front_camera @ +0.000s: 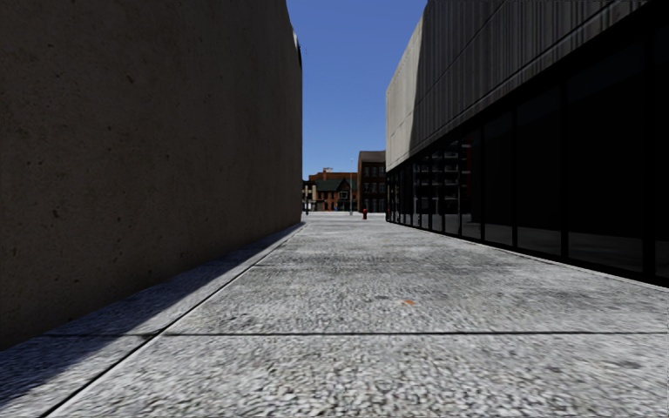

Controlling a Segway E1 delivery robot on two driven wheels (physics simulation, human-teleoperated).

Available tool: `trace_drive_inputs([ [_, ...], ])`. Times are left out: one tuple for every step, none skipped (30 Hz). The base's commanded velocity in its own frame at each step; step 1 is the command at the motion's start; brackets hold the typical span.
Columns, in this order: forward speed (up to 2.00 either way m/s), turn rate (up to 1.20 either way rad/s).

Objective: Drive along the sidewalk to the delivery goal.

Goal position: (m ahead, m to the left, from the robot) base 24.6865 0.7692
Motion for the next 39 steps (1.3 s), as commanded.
trace_drive_inputs([
  [2.00, 0.00],
  [2.00, 0.00],
  [2.00, 0.00],
  [2.00, 0.00],
  [2.00, 0.00],
  [2.00, 0.00],
  [2.00, 0.00],
  [2.00, 0.00],
  [2.00, 0.00],
  [2.00, 0.00],
  [2.00, 0.00],
  [2.00, 0.00],
  [2.00, 0.00],
  [2.00, 0.00],
  [2.00, 0.00],
  [2.00, 0.00],
  [2.00, 0.00],
  [2.00, 0.00],
  [2.00, 0.00],
  [2.00, 0.00],
  [2.00, 0.00],
  [2.00, 0.00],
  [2.00, 0.00],
  [2.00, 0.00],
  [2.00, 0.00],
  [2.00, 0.00],
  [2.00, 0.00],
  [2.00, 0.00],
  [2.00, 0.00],
  [2.00, 0.00],
  [2.00, 0.00],
  [2.00, 0.00],
  [2.00, 0.00],
  [2.00, 0.00],
  [2.00, 0.00],
  [2.00, 0.00],
  [2.00, 0.00],
  [2.00, 0.00],
  [2.00, 0.00],
])
